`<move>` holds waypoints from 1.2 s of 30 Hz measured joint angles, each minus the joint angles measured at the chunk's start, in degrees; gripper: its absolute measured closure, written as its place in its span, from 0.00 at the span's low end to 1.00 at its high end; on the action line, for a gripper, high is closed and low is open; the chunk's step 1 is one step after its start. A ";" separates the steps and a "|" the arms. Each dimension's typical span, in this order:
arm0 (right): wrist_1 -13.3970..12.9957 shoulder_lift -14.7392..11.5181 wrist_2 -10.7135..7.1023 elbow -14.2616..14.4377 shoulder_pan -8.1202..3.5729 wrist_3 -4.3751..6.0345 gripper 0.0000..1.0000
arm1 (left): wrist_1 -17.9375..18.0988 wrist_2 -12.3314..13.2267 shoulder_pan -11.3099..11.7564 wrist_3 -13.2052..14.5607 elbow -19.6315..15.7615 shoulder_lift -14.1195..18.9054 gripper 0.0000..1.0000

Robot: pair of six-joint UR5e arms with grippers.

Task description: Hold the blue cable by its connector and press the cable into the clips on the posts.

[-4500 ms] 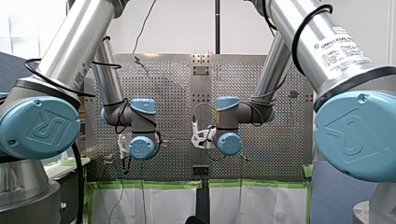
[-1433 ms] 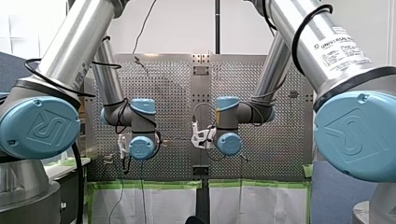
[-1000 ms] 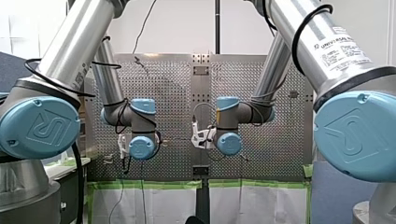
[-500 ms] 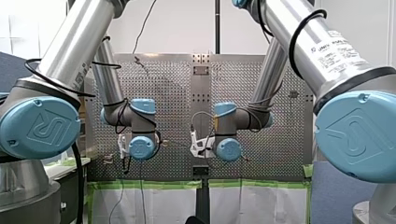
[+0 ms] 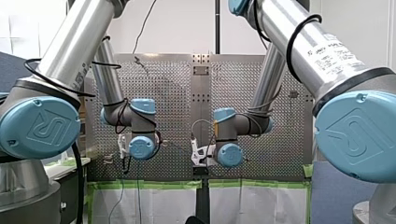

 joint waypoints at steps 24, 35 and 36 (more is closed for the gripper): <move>0.00 0.01 0.00 0.00 0.00 0.00 1.00 | -9.80 -1.45 -1.88 4.79 -1.42 11.14 0.98; 3.73 -3.72 3.74 -2.77 2.25 3.74 1.00 | -7.86 -3.00 -1.49 3.40 2.54 7.40 0.98; 4.16 -4.15 4.15 -3.01 2.23 4.15 1.00 | -7.84 -3.11 -1.46 3.36 2.81 7.00 0.98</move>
